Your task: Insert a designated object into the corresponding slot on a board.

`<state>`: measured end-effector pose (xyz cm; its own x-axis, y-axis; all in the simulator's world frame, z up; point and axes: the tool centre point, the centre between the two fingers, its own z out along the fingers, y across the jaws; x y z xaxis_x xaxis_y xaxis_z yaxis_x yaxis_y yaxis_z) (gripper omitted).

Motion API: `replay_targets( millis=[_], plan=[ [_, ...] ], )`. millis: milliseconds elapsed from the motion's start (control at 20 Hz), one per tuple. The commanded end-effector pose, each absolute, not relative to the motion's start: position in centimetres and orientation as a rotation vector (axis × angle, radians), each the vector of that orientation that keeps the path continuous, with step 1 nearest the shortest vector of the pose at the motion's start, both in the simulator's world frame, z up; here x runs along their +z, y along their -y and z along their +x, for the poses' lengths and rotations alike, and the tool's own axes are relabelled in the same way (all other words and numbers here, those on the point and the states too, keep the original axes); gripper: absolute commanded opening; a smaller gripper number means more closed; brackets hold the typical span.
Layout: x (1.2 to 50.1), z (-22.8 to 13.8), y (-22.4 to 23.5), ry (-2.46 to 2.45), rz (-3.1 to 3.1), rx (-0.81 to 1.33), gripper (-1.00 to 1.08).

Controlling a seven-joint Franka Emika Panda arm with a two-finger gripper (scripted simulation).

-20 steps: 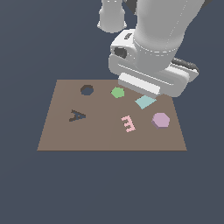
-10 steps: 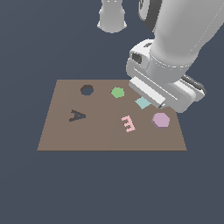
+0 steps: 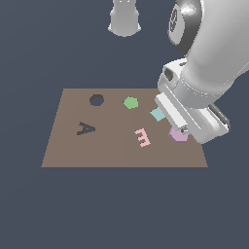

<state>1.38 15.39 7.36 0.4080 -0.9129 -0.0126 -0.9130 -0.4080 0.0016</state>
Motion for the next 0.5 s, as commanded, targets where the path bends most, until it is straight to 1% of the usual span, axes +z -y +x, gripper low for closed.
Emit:
replay_targets(
  millis=[0,450],
  plan=[
    [6.9,2.1,-15.9,-1.801,-2.569,0.013,1.00],
    [5.6,4.0,-17.0,-2.030,-2.395,0.004,1.00]
  ],
)
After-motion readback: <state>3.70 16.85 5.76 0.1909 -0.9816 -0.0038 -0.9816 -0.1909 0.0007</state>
